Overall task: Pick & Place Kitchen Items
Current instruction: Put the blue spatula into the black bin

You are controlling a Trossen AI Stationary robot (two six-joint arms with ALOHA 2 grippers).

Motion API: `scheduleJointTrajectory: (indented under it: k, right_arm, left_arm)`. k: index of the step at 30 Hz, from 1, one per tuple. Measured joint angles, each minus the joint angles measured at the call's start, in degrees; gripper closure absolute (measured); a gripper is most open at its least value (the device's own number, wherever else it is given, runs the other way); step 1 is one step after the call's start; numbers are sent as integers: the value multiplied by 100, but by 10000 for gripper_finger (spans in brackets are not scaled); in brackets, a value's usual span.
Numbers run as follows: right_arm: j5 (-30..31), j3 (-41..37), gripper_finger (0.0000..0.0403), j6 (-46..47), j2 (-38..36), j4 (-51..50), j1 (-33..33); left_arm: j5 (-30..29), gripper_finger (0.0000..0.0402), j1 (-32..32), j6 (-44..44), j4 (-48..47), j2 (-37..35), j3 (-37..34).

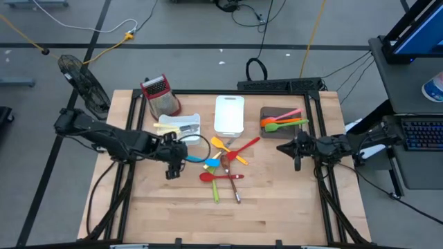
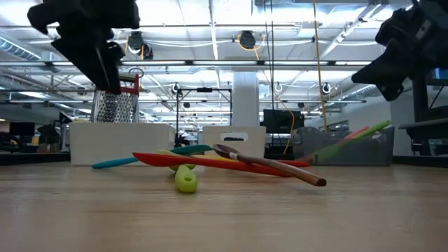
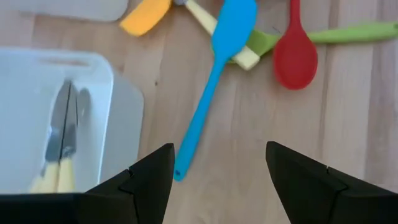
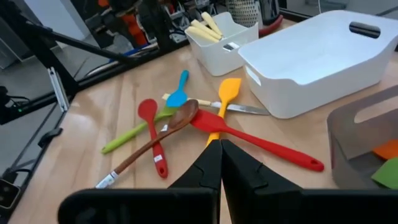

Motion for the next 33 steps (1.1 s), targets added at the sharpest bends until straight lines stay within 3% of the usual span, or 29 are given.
scheduleJointTrajectory:
  k: [13,33]
  right_arm:
    - [-2,-402,403,-706,0,429,0]
    - [-4,-401,403,-407,4,431,0]
  left_arm:
    - [70,144,4,2106,1149,978,54]
    - [467,144,297,2723,1519,1709,15]
